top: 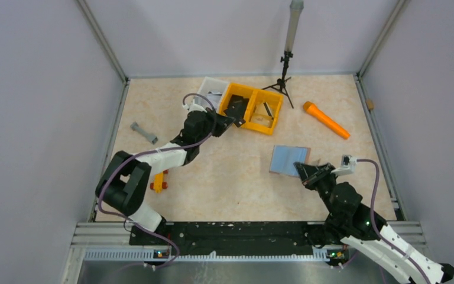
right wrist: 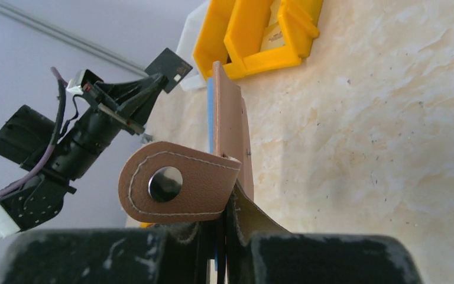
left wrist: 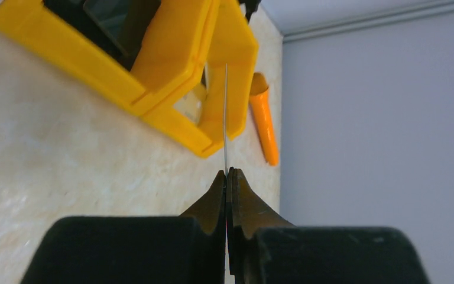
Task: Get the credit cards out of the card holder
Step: Place the credit card in the storage box.
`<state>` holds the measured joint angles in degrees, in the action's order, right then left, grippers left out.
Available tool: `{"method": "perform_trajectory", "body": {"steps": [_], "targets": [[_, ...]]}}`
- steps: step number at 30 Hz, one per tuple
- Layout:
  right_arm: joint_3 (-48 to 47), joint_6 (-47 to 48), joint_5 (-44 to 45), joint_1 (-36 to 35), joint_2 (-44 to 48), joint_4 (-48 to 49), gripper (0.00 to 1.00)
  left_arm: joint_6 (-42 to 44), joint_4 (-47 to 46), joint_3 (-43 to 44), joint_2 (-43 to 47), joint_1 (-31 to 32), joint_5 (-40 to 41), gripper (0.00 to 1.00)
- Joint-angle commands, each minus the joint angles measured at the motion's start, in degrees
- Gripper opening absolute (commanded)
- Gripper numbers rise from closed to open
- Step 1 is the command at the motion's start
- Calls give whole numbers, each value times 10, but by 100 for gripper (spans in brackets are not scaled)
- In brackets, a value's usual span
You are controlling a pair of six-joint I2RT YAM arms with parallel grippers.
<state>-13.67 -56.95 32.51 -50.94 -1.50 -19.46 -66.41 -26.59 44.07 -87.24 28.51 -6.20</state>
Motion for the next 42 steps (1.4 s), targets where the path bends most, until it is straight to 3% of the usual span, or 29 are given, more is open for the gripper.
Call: {"method": "perform_trajectory", "body": {"steps": [1, 10, 25, 27, 29, 33, 36, 42], "targets": [[-52, 38, 30, 0, 8, -5, 0, -56, -152, 62, -75, 6, 107, 0], [-57, 60, 32, 0, 8, 12, 0, -109, -136, 218, -225, 3, 135, 0], [-61, 77, 40, 0, 7, 19, 0, -136, -88, 332, -380, -1, 196, 0], [-60, 79, 42, 0, 7, 18, 0, -129, -86, 330, -382, -3, 197, 9], [-59, 85, 44, 0, 7, 16, 0, -112, -66, 329, -372, -2, 194, 27], [-55, 86, 47, 0, 8, 9, 0, -86, -28, 303, -327, -2, 210, 34], [-50, 83, 43, 0, 7, 9, 0, -77, -13, 284, -303, -7, 183, 57], [-37, 89, 18, 0, 7, 34, 0, -6, 4, 223, -213, -4, 101, 63]]}}
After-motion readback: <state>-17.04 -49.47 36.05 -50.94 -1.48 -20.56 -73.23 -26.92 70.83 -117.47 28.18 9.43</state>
